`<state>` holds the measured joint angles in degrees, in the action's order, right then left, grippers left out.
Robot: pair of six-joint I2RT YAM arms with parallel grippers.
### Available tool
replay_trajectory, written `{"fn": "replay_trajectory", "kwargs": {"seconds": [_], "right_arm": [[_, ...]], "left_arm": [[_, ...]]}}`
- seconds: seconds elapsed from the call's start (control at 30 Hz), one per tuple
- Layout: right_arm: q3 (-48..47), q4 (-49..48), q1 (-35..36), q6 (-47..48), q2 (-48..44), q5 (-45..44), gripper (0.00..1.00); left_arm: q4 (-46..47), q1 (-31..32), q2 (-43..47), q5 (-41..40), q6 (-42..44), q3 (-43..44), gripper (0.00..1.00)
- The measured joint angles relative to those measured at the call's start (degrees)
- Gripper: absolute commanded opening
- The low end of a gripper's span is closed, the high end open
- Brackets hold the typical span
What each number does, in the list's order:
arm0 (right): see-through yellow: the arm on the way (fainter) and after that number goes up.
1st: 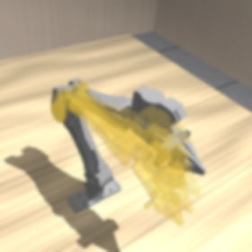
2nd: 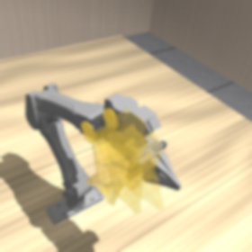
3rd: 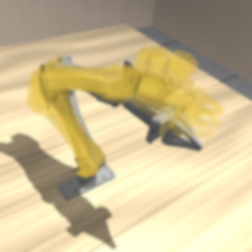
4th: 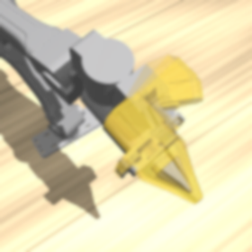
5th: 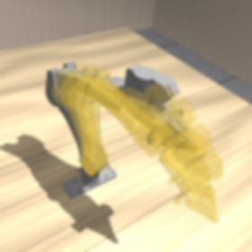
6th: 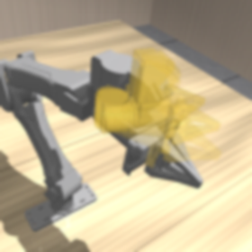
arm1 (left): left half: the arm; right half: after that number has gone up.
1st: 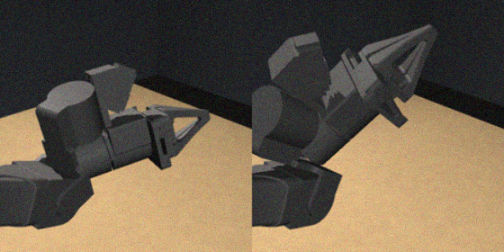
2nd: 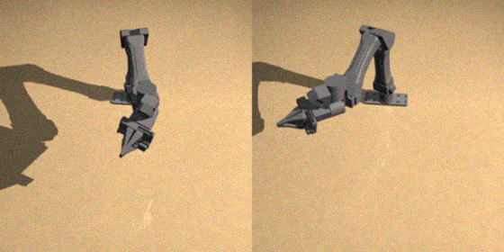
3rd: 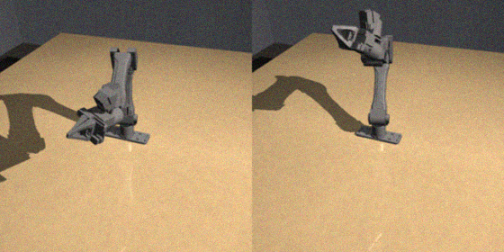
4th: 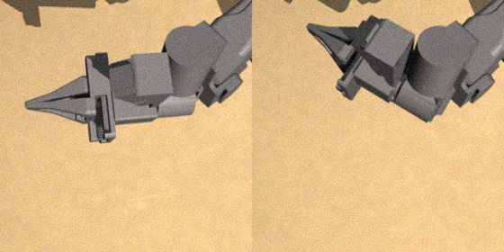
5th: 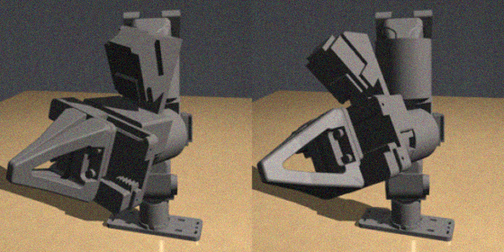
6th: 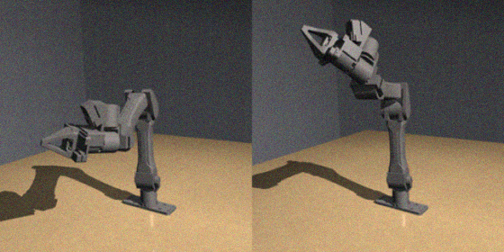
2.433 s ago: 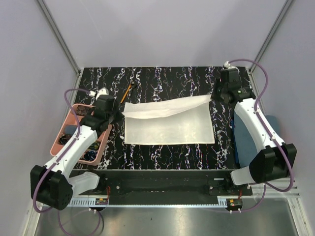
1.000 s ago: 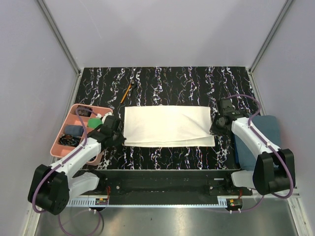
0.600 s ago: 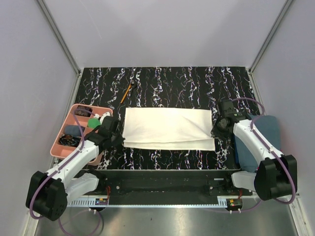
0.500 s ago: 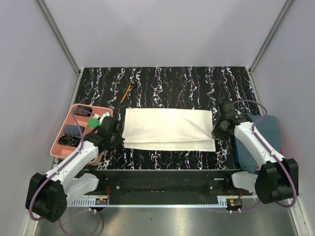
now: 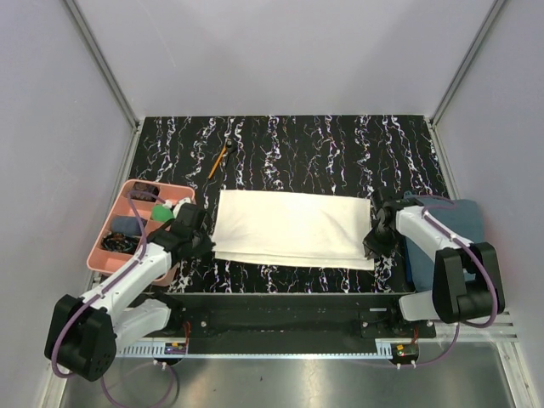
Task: Fold the napkin into a case and place the utensils inside
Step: Fold and flatten the napkin at the center of the board.
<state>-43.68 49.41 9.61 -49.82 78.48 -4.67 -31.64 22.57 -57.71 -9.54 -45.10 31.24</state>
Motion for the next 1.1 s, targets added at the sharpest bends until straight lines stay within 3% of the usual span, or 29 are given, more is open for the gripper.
{"fn": "replay_trajectory", "kwargs": {"seconds": [0.2,0.53,0.77,1.1], "right_arm": [[-0.61,-4.5,-0.37,-1.22,6.8,0.44,0.0],[-11.3,-12.79,-0.52,4.94,16.46,0.37,0.0],[-14.75,-8.79,-0.5,10.05,11.04,-5.75,0.0],[-11.85,-5.62,-0.5,10.34,4.22,-4.85,0.0]], "left_arm": [[1.77,0.0,-3.87,0.04,0.02,0.0,0.0],[3.96,-0.02,-8.15,-2.19,0.55,1.73,0.0],[4.22,0.0,-5.81,-2.12,1.53,4.39,0.0],[5.16,0.0,-5.31,0.81,0.13,-0.57,0.0]]}}
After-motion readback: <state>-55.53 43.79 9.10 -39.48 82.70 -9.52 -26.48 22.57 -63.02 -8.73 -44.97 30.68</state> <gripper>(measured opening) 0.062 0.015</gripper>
